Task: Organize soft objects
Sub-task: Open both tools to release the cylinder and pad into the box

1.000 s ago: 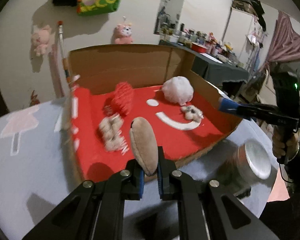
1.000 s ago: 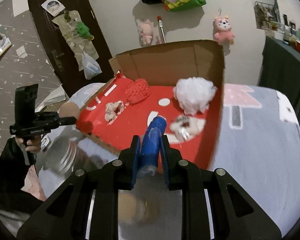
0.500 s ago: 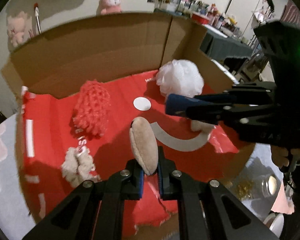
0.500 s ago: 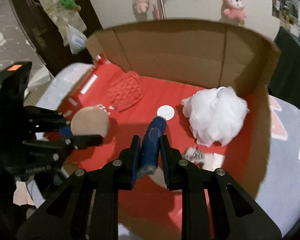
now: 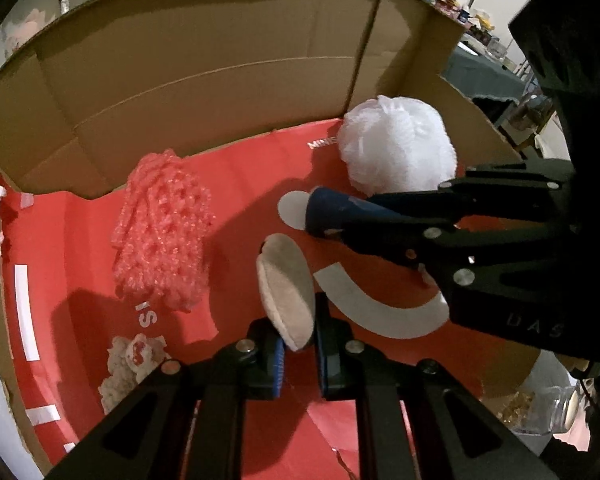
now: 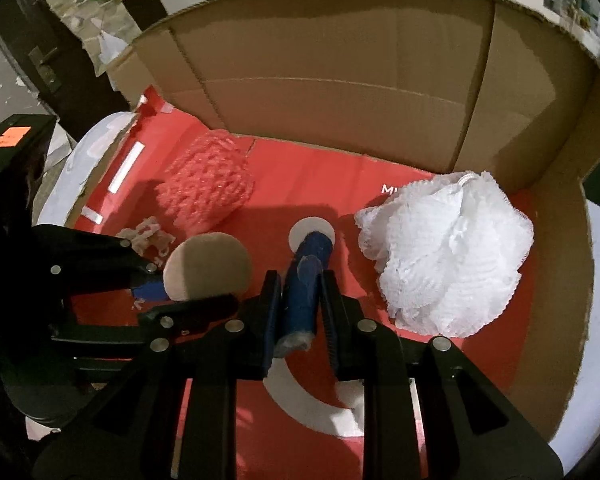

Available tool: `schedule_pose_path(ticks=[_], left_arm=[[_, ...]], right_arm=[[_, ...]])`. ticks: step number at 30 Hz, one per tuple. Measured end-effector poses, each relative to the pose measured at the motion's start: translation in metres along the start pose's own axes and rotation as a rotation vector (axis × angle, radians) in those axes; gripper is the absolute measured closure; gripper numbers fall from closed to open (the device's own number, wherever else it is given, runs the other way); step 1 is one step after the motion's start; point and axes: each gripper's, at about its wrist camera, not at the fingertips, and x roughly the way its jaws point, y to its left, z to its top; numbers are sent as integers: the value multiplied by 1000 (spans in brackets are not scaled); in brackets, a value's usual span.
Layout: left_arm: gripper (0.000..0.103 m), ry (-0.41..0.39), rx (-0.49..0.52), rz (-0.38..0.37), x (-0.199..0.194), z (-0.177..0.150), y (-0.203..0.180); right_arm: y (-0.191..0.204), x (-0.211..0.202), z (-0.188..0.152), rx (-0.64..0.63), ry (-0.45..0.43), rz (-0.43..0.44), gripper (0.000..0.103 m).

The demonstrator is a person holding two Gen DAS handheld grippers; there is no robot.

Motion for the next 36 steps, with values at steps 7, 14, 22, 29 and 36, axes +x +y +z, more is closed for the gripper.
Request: schedule_pose_path(ticks=[7, 14, 22, 29, 36], left_arm=[[86, -1, -25, -2, -2, -3, 15], [77, -7, -15, 7, 0, 0, 13], [69, -14, -19, 23, -6, -4, 13], [57, -25, -11, 30, -13, -5, 10], [45, -52, -20, 32, -25, -12, 11]], right_arm=[[-6, 7, -1, 19, 19, 3, 83], [-8, 12, -3, 26, 38, -12, 83], [-8, 18, -3, 38, 51, -11, 83], [-5, 19, -3, 33, 55, -16, 82], [0, 14, -5, 30, 23, -47, 45]])
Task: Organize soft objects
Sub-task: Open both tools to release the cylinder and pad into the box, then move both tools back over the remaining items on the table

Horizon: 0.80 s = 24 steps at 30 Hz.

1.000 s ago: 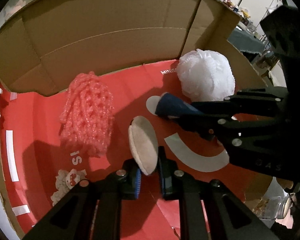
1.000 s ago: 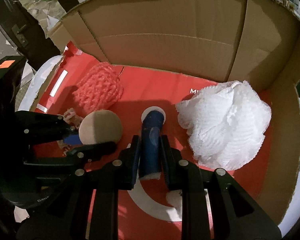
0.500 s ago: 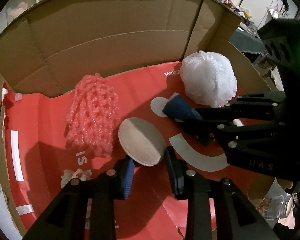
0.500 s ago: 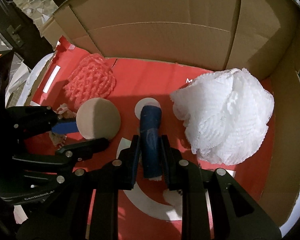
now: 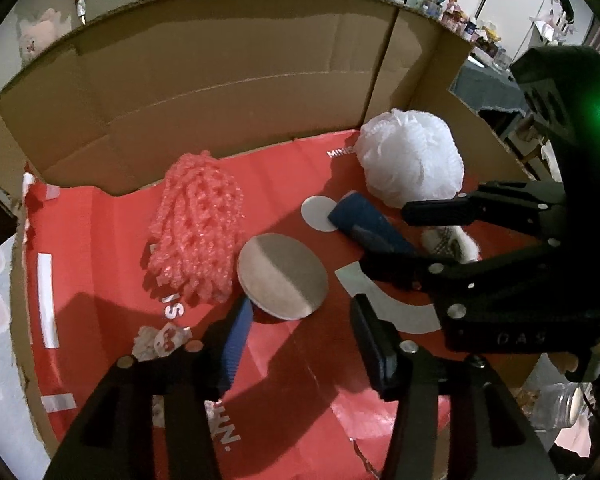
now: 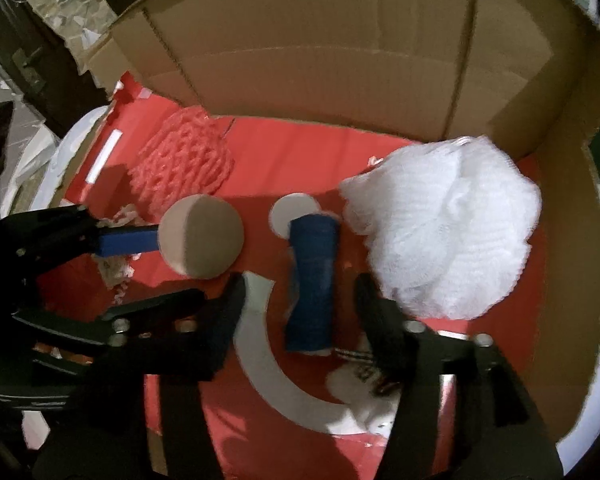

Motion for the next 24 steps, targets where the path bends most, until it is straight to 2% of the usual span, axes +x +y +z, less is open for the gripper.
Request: schedule_pose_path(ticks=[10, 16, 20, 24], left_arm=[[30, -88, -16, -5, -38, -11, -2], [16, -180, -48, -10, -75, -23, -8], [4, -271, -43, 5, -106, -36, -20], [0, -358, -23, 23, -134, -54, -37]], right_arm=[[6, -27, -6, 7, -39, -27, 45], [12, -65, -22, 0, -98, -58, 35], [22, -97, -37, -11, -157, -87, 26], [32, -131, -58, -19, -223, -115, 23]])
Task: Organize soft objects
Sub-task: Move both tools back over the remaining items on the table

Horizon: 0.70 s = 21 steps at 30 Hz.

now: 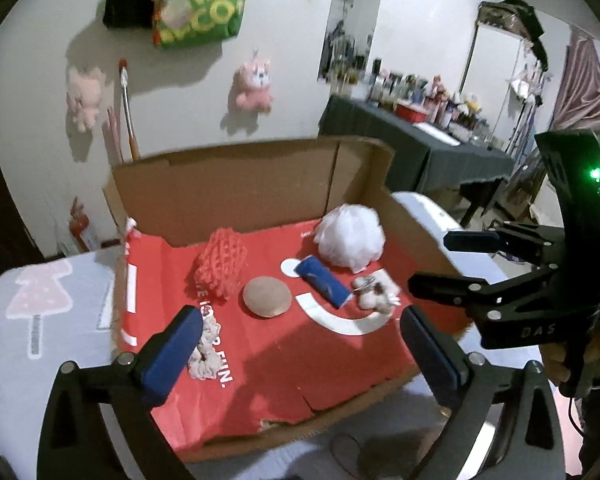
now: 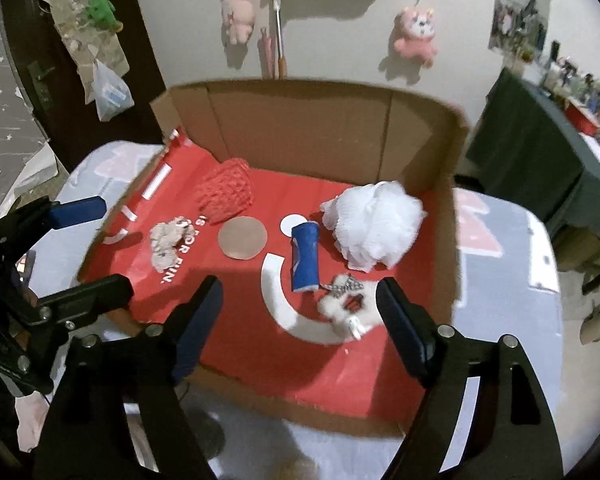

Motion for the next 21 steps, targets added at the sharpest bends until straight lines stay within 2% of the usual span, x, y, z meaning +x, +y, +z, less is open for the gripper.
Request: schedule_pose_path(ticks=[4, 8, 15, 21], left_arm=[[0, -81, 12, 21, -29, -12, -13], [0, -156, -5, 34, -58, -24, -21], [0, -283, -24, 52, -101, -60, -39], [0, -323, -31, 66, -118, -102, -59]], right_arm=[[7, -38, -15, -22, -77, -37, 21], [15, -76, -37, -37, -165, -59, 15], [38, -135, -88, -85, -333, -125, 11], [56, -155, -133, -100, -409, -154, 10]])
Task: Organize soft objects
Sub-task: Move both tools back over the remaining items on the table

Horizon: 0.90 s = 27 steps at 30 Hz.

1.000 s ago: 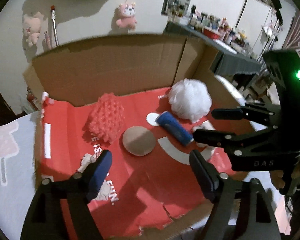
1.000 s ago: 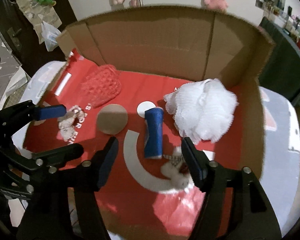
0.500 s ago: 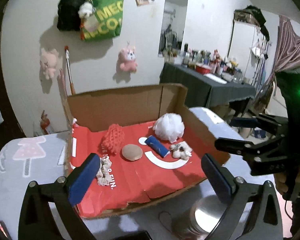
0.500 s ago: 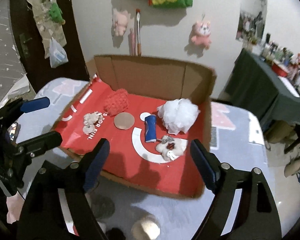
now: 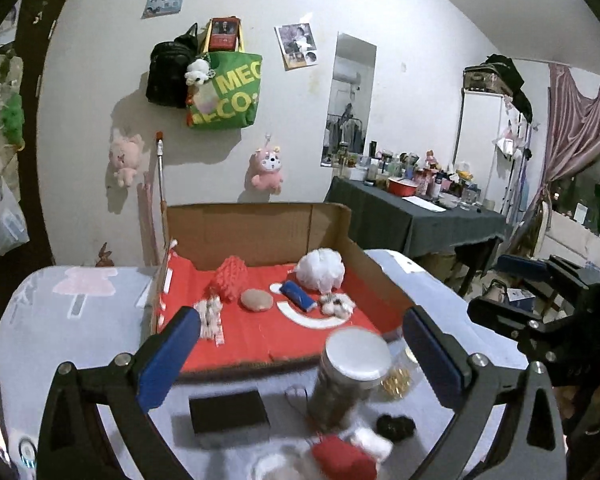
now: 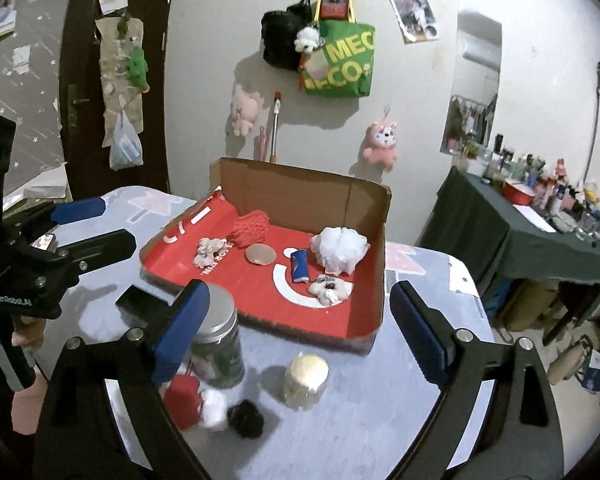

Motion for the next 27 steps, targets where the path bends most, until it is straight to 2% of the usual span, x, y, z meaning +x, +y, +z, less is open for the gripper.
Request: schedule_pose_path(ticks=[9, 19, 27], left_arm=[[0, 30, -8, 50, -8, -61, -10], [0, 151, -12, 107, 18, -121, -2], [0, 224, -37, 134, 33, -143, 12]], right_arm=[[18, -11, -63, 45, -1, -29, 10], [20, 26, -123, 134, 91, 0, 10], [21, 49, -146, 166, 139, 38, 10]])
